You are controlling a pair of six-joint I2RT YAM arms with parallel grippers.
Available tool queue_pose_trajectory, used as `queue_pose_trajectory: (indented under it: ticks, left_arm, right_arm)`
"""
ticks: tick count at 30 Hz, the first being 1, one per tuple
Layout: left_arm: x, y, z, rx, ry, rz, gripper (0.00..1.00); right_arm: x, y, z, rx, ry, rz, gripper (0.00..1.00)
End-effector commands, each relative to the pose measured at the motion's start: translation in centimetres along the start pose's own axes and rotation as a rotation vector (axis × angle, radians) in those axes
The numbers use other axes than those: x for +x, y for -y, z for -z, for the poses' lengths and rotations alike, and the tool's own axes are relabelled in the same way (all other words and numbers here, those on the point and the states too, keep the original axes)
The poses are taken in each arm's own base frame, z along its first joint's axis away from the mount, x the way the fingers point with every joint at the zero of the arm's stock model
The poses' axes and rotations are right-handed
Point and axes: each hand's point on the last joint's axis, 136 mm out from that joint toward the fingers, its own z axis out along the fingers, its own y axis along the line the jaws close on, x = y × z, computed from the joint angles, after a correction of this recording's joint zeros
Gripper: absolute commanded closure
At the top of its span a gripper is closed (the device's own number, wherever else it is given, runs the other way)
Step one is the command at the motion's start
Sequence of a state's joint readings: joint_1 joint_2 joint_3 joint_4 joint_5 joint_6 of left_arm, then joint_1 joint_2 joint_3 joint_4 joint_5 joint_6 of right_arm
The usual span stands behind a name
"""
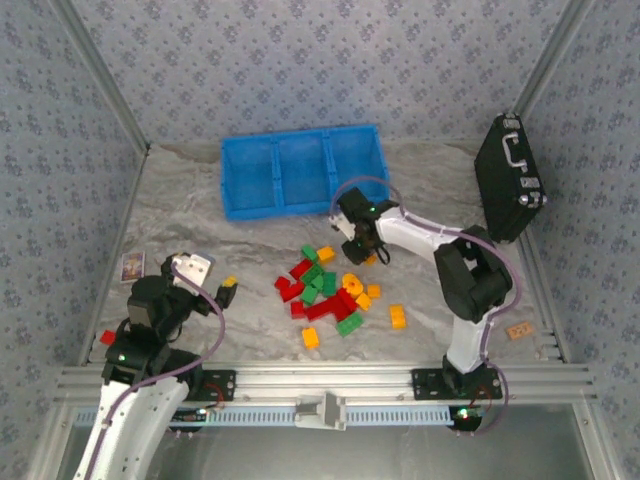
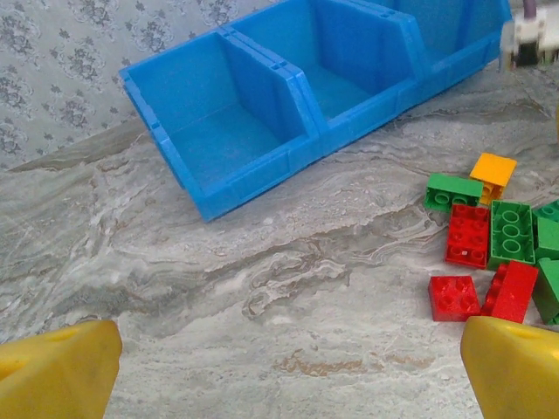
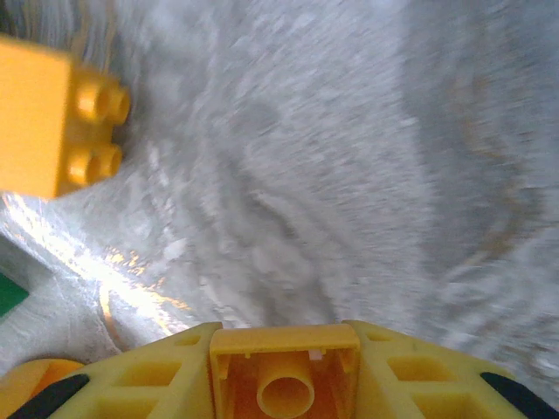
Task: Sort the legos into containers by color
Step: Pick up the lego from the center of the table, then place the lego in the container.
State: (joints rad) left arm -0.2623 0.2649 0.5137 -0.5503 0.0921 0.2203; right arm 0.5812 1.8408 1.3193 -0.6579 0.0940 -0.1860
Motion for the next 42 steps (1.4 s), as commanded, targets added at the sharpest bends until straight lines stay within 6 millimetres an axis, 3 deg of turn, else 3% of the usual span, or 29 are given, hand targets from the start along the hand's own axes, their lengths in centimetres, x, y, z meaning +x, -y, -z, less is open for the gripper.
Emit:
queue_pose_trajectory:
  ticks: [1,6,9,12,15,18,21,23,28,36,42]
  left_arm:
    - [-0.8,0.3,0.2,0.018,0.024,-0.016,0.0]
    - [-0.7,0.3,0.2,0.019,0.026,-0.019,0.0]
    - [-0.8,0.3,0.3,0.017,0.031,-0.019,0.0]
    - [-0.8,0.2,0.3,0.015,0.035,-0.02,0.0]
    - [-0.9,0.2,0.3,0.012,0.036,-0.02,0.0]
    - [-1.0,0.1,0.5,0.006,0.04,-0.019,0.0]
    - [-1.1,0.1,0.8,0.003,0.048,-0.016,0.0]
    - [-1.2,0.1,0.9,0.0,0.056,-0.016,0.0]
    - [-1.1,0.1,0.7,0.003,0.052,-0.017,0.0]
    - [-1.1,0.3,0.6,0.014,0.054,-0.023,0.0]
    - [-1.1,0.5,0.6,0.024,0.056,-0.028,0.0]
  right_arm:
    - [-4.6,3.9,5.5,0.081,0.147,-0.092,0.6]
    - [-12.8,10.4,9.8,0.156,0.377,-0.209,0.59]
    - [-16.5,13.9,9.6,0.212,0.437,-0.256,0.58]
    - [-19.3,15.8,7.7,0.234,0.466,-0.274,0.58]
    - [-21.1,16.8,4.7,0.233,0.468,-0.282,0.58]
    - [-21.4,18.2,1.8,0.241,0.438,-0.321,0.57]
    - [-21.0,19.3,0.7,0.253,0.426,-0.363,0.56]
    - [-20.9,19.3,1.1,0.258,0.434,-0.368,0.55]
    - [-19.4,17.2,3.8,0.233,0.429,-0.334,0.52]
    - [-14.0,8.2,8.6,0.126,0.371,-0.219,0.47]
    - [-10.3,1.9,8.9,0.027,0.268,-0.215,0.44]
